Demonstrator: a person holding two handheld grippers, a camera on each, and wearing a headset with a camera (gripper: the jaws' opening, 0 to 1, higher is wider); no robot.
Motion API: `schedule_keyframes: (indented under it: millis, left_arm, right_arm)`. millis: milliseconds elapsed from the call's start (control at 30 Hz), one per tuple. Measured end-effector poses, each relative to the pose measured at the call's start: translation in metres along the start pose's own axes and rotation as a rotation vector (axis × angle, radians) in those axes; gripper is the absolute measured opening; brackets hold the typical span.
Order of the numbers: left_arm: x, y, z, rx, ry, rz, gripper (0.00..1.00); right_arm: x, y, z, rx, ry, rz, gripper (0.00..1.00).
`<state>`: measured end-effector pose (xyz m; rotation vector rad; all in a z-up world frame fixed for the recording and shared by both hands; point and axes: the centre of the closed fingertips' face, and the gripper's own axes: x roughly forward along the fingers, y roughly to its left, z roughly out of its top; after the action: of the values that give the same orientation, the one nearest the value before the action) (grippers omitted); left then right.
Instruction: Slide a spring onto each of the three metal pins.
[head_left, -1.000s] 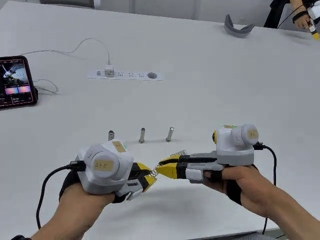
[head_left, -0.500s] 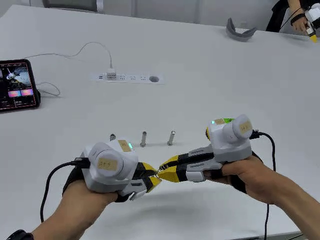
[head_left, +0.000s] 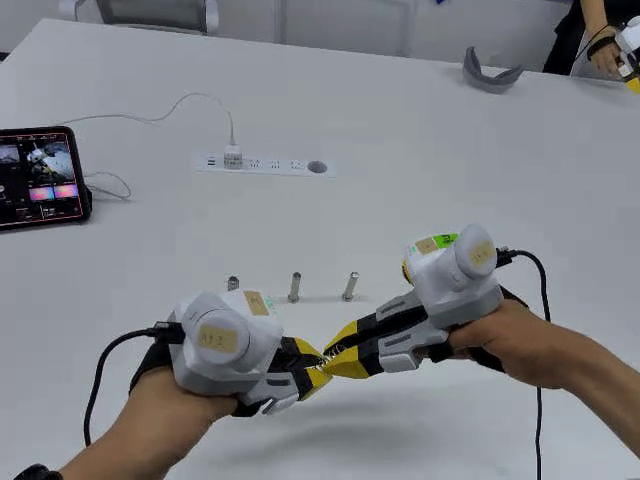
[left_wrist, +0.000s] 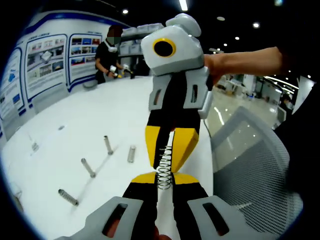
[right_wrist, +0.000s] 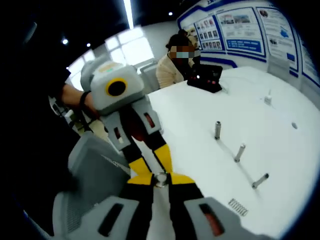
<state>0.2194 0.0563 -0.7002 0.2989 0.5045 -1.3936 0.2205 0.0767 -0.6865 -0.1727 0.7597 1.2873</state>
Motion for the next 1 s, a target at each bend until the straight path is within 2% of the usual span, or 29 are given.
schedule_keyframes:
  millis: [67, 200, 300, 367, 600, 1000]
  left_arm:
    - [-0.001, 0.000, -0.002, -0.003, -0.002, -0.001, 0.10]
    - [-0.003, 0.003, -0.002, -0.046, -0.027, 0.004, 0.11]
    - [-0.005, 0.011, -0.003, -0.077, -0.041, 0.039, 0.17]
    - [-0.007, 0.014, -0.007, -0.083, -0.031, 0.041, 0.19]
    - [-0.016, 0.021, -0.011, -0.102, -0.045, 0.066, 0.22]
    - [-0.025, 0.032, -0.023, -0.129, -0.031, 0.123, 0.30]
  right_arm:
    - [0.001, 0.000, -0.001, -0.006, 0.008, 0.004, 0.13]
    - [0.002, -0.001, 0.001, -0.010, -0.001, 0.007, 0.12]
    - [0.001, -0.002, 0.003, -0.008, -0.016, 0.001, 0.12]
    - [0.000, -0.005, 0.004, -0.006, -0.025, -0.010, 0.12]
    - [-0.011, -0.012, 0.007, 0.013, -0.062, -0.038, 0.12]
    - [-0.023, -0.027, -0.001, 0.021, -0.047, -0.094, 0.12]
